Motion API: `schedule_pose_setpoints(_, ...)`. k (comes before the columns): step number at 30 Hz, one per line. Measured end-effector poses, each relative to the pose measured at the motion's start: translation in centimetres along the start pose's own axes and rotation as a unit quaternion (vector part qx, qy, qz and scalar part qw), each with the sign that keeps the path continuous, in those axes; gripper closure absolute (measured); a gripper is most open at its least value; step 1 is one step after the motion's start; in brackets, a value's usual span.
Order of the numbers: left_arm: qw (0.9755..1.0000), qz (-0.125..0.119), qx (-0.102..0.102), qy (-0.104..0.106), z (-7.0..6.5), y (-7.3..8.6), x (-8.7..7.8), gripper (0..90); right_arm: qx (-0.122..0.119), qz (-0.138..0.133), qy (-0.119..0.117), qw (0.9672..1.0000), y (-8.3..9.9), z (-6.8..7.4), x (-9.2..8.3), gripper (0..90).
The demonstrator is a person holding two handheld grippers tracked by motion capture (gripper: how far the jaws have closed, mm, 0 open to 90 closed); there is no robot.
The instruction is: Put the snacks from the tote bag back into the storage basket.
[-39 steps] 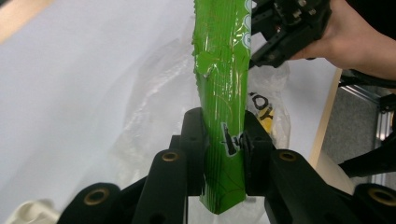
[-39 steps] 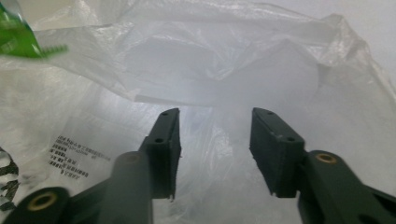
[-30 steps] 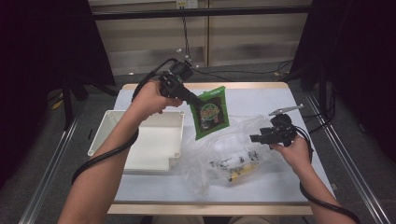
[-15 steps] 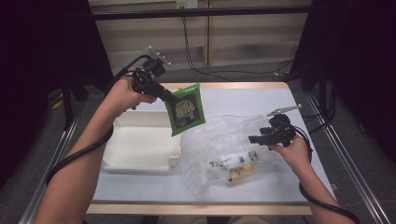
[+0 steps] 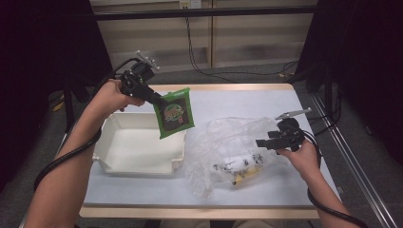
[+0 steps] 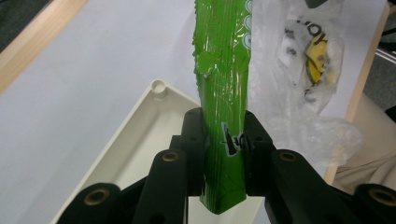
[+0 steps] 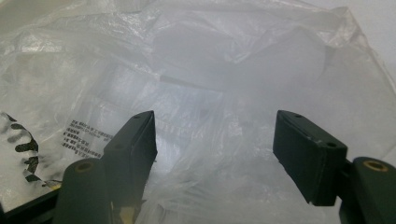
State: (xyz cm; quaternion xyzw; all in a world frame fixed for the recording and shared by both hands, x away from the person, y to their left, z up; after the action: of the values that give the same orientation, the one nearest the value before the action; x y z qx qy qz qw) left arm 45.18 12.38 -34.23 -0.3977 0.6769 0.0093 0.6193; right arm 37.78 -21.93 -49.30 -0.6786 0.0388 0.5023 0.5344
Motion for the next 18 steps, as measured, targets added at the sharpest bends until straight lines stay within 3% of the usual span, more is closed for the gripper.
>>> schedule_pose_setpoints(2,1.0000,-0.005,-0.004,0.005,0.5,0.4,0.0,75.5,-0.002,0.000,-0.001,1.0000,0.0,0.0,0.1,29.9)
schedule_pose_setpoints(3,0.9999,0.004,0.009,0.003,1.1,0.8,-0.1,75.5,-0.002,0.003,-0.004,1.0000,0.0,0.1,0.2,29.9)
schedule_pose_setpoints(4,0.9999,-0.005,-0.006,0.007,1.3,1.0,0.1,75.5,-0.003,0.003,-0.005,1.0000,0.0,0.1,0.3,29.8)
schedule_pose_setpoints(6,0.9998,0.012,0.012,0.007,2.2,1.7,0.2,75.5,-0.001,0.005,-0.005,1.0000,0.1,0.0,0.5,29.6)
schedule_pose_setpoints(7,0.9999,0.000,-0.005,0.011,2.3,1.7,0.6,75.5,-0.002,0.004,-0.008,1.0000,0.1,0.1,0.5,29.6)
schedule_pose_setpoints(8,0.9996,0.020,0.014,0.013,2.9,2.3,0.8,75.5,0.000,0.007,-0.004,1.0000,0.2,0.0,0.5,29.6)
schedule_pose_setpoints(13,0.9993,0.035,0.006,0.015,4.5,3.5,2.4,75.5,0.001,0.008,-0.005,1.0000,0.5,0.2,0.5,29.5)
schedule_pose_setpoints(16,0.9993,0.029,-0.006,0.023,5.3,3.7,3.3,75.5,0.002,0.008,-0.004,1.0000,0.7,0.1,0.5,29.5)
schedule_pose_setpoints(18,0.9992,0.027,0.007,0.027,5.8,3.8,4.0,75.5,0.007,0.008,-0.004,0.9999,0.9,0.0,0.6,29.5)
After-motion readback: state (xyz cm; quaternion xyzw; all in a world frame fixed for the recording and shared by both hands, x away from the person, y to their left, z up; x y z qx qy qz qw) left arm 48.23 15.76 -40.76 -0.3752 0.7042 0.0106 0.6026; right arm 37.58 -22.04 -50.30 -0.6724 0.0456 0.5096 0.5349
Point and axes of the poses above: each handheld gripper's, and its own axes: x roughly forward along the jaws, y roughly out of its underside, z roughly to its left, the point moved 10 cm from there along x, roughly forward along the jaws, and after that the axes turned 11 degrees about -x, right-handed, at the moved point
